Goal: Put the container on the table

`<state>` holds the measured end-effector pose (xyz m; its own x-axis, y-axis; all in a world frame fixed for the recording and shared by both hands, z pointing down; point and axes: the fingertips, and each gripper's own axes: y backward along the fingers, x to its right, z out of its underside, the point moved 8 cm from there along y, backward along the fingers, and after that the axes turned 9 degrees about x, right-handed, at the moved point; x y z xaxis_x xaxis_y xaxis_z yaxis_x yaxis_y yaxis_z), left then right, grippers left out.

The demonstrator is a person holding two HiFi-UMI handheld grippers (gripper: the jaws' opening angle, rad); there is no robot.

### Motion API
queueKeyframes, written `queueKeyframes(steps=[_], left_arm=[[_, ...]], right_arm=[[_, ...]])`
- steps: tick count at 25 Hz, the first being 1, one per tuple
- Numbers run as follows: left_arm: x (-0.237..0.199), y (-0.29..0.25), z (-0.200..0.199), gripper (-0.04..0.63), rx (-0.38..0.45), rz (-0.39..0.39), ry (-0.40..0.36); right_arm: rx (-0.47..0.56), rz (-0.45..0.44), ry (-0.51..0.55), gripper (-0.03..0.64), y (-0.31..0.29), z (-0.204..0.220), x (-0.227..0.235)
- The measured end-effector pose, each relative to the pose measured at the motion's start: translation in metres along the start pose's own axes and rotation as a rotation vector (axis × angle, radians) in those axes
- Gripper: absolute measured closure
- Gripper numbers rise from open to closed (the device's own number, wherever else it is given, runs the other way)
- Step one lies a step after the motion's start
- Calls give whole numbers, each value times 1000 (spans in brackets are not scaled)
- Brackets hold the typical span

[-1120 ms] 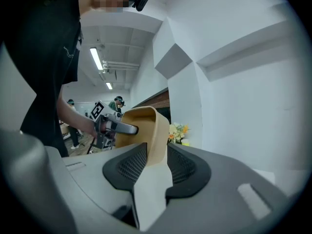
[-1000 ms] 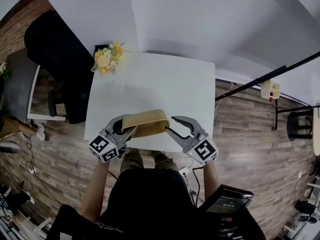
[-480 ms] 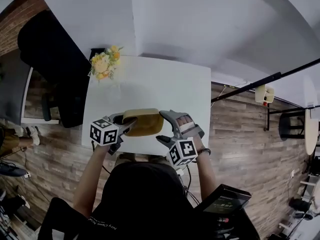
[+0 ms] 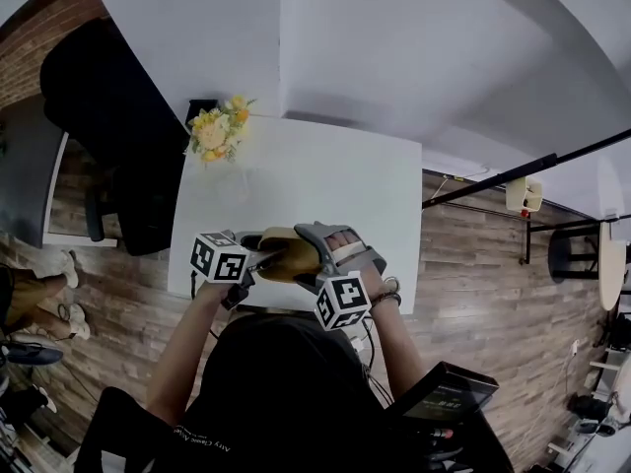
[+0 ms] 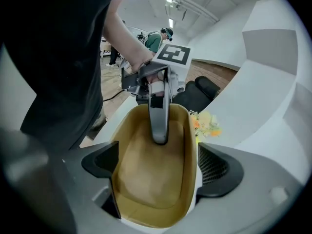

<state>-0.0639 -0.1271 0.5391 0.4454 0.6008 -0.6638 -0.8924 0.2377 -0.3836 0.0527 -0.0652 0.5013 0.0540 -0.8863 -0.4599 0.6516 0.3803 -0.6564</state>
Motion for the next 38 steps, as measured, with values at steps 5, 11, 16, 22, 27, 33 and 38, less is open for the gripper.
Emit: queueKeyframes(steps=[5,11,16,22,27,33,38], left_arm=[[-14,4,2,476,13,-84,44],[-17,6,0,476,4,-71,68],[-18,6,3,474,-18,-44,89],[-24,8,6,469,-18,13,178],[-28,6,7,453,-23,69,192],[-17,-6,17,468,-69,113,170],[-17,-14,15,476,-19,81,144]], right_arm=[[4,9,-50,83,5,0,4],[-32,-41,-69,17,-1,10,-6],[-53,-38,-82,15,-9,14,-7],[-38,-41,-109,15,-14,12,-6],[13,-65,-153,71,-10,15,-4],[12,12,-129,469,9,25,-6],[17,47,-230,418,14,36,-3]])
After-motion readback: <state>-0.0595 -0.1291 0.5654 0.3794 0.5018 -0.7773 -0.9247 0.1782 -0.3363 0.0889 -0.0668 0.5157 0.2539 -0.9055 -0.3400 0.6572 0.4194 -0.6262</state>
